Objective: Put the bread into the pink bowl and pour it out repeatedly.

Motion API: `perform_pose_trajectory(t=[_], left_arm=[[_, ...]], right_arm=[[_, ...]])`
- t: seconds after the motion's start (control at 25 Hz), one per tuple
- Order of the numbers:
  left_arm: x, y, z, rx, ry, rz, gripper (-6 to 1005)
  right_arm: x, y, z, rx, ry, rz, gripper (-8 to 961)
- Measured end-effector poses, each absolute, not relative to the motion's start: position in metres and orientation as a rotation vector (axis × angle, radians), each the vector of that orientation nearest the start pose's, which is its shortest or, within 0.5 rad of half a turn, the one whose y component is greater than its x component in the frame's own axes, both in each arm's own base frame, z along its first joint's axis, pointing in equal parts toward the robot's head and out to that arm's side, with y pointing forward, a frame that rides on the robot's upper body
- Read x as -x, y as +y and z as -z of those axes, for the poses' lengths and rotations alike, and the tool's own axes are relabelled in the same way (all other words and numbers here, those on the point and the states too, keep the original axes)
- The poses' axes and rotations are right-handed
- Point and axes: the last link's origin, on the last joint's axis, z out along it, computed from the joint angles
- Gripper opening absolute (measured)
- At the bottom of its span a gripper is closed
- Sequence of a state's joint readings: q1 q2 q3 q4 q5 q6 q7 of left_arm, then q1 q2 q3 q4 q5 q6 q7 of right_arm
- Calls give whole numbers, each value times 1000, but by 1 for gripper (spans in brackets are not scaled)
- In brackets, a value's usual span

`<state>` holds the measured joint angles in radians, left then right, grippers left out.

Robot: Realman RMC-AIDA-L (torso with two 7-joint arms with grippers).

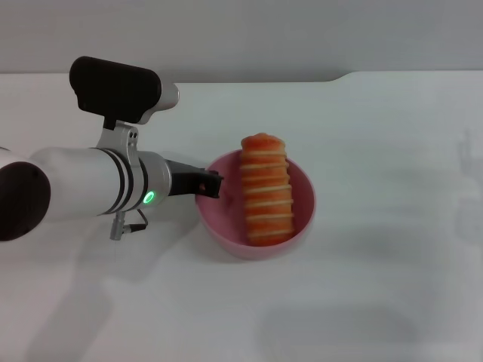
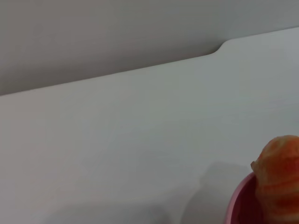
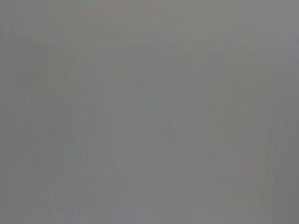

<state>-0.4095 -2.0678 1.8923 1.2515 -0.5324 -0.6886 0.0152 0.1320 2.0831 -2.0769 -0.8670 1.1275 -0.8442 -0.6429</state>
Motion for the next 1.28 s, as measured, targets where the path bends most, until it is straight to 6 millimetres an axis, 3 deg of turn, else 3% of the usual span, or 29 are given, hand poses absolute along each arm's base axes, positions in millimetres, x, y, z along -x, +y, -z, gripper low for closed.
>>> perform_pose_trajectory(t=[0.64, 0.96, 1.12, 1.28], left_arm=[[179, 354, 75, 2270, -1018, 99, 117], [168, 356, 62, 2267, -845, 185, 460], [160, 360, 46, 2213, -707, 287, 590], [160, 363, 19, 2041, -524, 454, 701]], right_arm=[[-305, 321, 3, 1344, 597, -429, 738], [-305, 322, 3, 1345, 597, -427, 738], [-305, 321, 3, 1348, 597, -427, 738], [-304, 319, 6, 1360, 593, -431, 738]])
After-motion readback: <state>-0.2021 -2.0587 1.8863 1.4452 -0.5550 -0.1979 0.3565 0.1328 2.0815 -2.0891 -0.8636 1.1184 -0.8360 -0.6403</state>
